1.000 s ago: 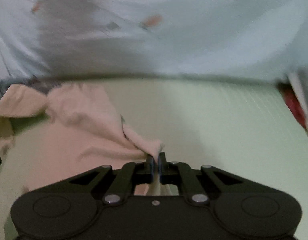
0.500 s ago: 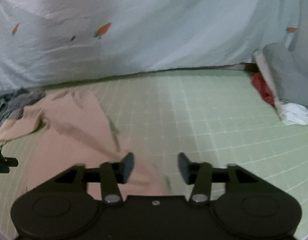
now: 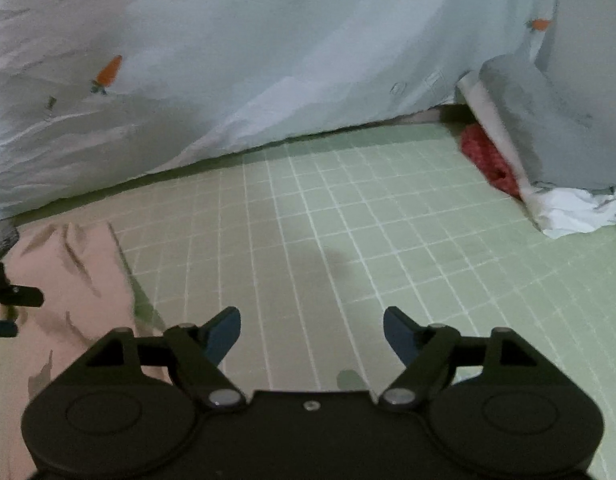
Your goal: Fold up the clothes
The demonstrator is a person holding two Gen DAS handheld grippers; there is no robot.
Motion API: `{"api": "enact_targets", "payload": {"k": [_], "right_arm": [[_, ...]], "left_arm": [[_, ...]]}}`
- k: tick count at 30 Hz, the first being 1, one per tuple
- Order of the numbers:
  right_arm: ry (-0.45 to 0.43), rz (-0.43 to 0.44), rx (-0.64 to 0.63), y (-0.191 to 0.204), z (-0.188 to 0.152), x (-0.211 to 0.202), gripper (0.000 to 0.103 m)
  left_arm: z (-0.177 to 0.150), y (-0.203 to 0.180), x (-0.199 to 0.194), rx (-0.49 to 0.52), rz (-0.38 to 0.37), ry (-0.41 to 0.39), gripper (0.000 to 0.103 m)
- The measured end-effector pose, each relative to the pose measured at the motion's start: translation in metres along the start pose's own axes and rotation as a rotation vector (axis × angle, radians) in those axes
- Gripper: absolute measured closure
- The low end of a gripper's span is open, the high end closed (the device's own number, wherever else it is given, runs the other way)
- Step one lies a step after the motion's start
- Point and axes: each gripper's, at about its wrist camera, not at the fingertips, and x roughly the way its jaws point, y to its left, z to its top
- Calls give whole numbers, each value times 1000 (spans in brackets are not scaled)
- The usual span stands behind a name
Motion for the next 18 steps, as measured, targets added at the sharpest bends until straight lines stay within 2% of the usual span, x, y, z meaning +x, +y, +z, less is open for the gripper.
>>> {"api": "enact_targets", "payload": {"k": [1, 3, 4, 5, 6, 9, 12, 15, 18], "right_arm": [[14, 1, 1, 1, 4, 8, 24], [36, 6, -3, 3, 9, 18, 24], [47, 9, -5, 4, 10, 23, 24], [54, 11, -11, 5, 11, 26, 24], [59, 15, -19, 5, 11, 28, 24], [74, 23, -36, 4, 6, 29, 24], [79, 40, -34, 1, 2, 25, 24], [61, 56, -41, 2, -2, 15, 24], [52, 73, -52, 4, -8, 7, 23]], "left_arm": [[3, 0, 6, -15, 0, 8, 29], [10, 0, 19, -43, 0, 25, 54], [12, 3, 23, -53, 6, 36, 62], [12, 5, 25, -72, 12, 37, 78], [12, 7, 26, -91, 18, 38, 89], [1, 23, 15, -160, -18, -3, 97], [-13, 33, -8, -169, -11, -49, 98], [-31, 49, -40, -181, 20, -104, 98], [-52, 77, -60, -242, 83, -121, 97]]}}
